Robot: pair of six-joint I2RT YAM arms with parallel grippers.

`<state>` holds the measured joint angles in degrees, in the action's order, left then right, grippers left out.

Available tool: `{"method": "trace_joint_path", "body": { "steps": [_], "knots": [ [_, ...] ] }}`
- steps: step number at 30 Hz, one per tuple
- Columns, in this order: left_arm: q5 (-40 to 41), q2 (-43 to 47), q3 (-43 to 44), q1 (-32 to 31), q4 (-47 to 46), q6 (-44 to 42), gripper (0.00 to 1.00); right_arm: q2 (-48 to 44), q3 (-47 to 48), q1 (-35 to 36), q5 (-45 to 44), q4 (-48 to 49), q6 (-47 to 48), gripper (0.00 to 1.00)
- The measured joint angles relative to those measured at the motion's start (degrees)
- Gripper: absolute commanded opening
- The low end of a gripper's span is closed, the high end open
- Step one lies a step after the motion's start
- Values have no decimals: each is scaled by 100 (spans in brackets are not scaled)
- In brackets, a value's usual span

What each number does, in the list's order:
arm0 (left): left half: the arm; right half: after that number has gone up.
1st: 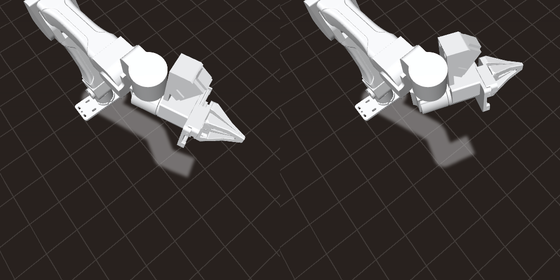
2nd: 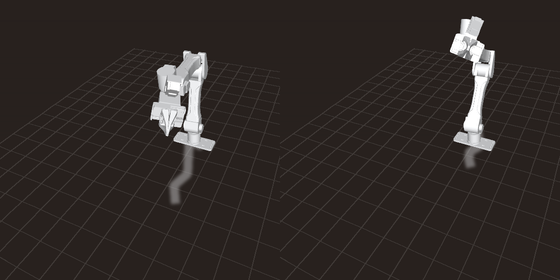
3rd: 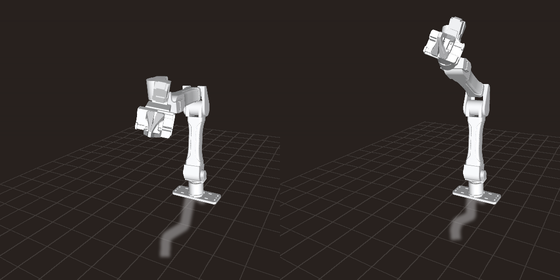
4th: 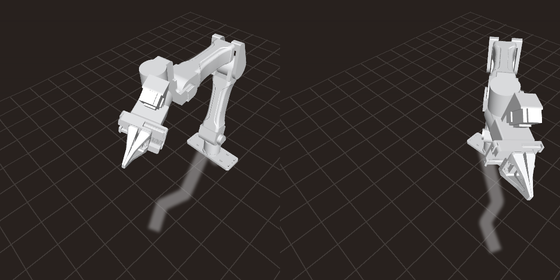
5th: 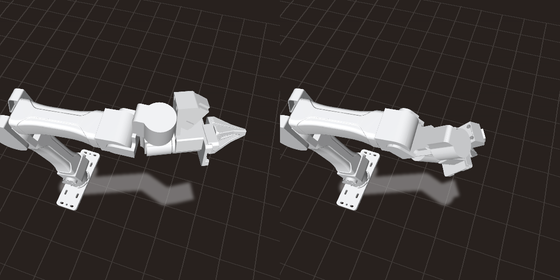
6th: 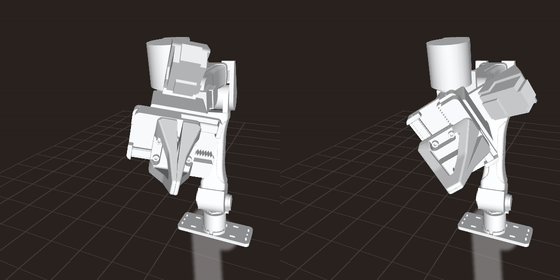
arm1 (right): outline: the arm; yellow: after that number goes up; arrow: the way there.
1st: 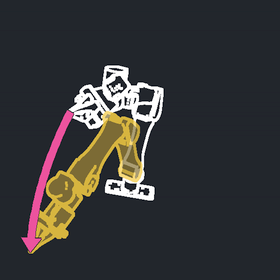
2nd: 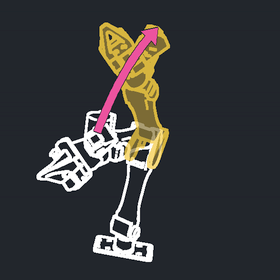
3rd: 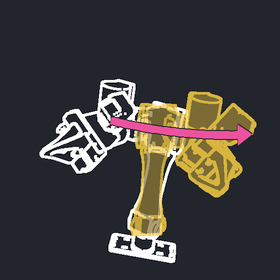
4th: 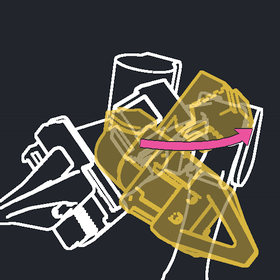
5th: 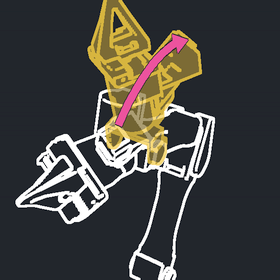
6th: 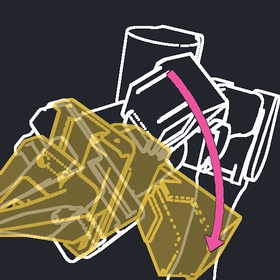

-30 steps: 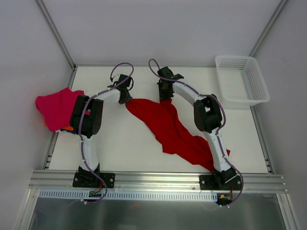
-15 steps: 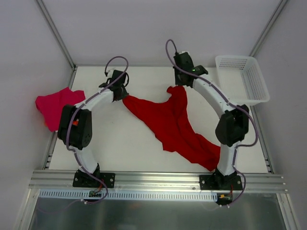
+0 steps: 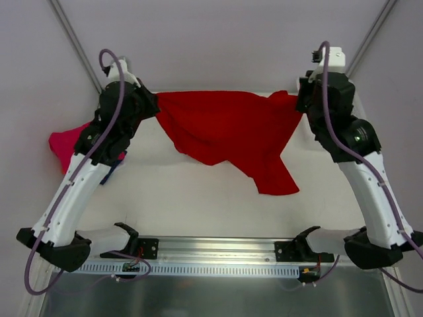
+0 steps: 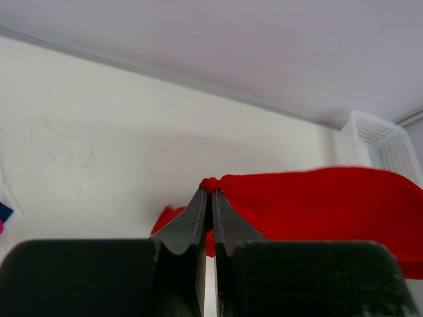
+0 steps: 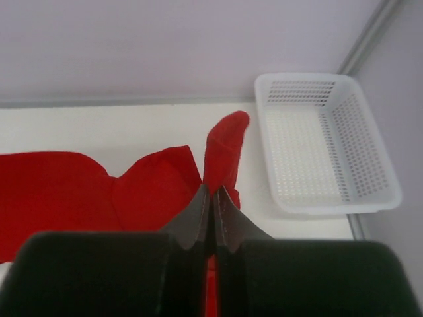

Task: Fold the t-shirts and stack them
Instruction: Flatten the tshirt out

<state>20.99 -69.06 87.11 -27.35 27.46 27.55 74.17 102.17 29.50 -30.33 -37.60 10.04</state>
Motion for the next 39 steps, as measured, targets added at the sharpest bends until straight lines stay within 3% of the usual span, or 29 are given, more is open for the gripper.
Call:
{"method": "trace_joint_path", "body": {
  "steps": [8,14,20,28,32,39],
  "knots": [
    [179,1045,656,-96,750,-151,0,-1368,96,0,-662,-282,282,0],
    [-317,1716,966,-160,1239,-146,0,-2323,431,4,-688,-533,269,1],
    [-916,1921,1633,-195,1565,-144,0,-2430,1283,9,-455,-715,264,0],
    [-1309,2009,1847,-195,1834,-138,0,-2214,2028,11,-197,-964,286,1],
    [-1158,1919,1687,-192,1834,-138,0,-2332,1427,11,-251,-693,341,1],
    [-63,782,785,-87,1530,-140,0,-2127,-1005,-210,-321,269,271,1]
  ]
}}
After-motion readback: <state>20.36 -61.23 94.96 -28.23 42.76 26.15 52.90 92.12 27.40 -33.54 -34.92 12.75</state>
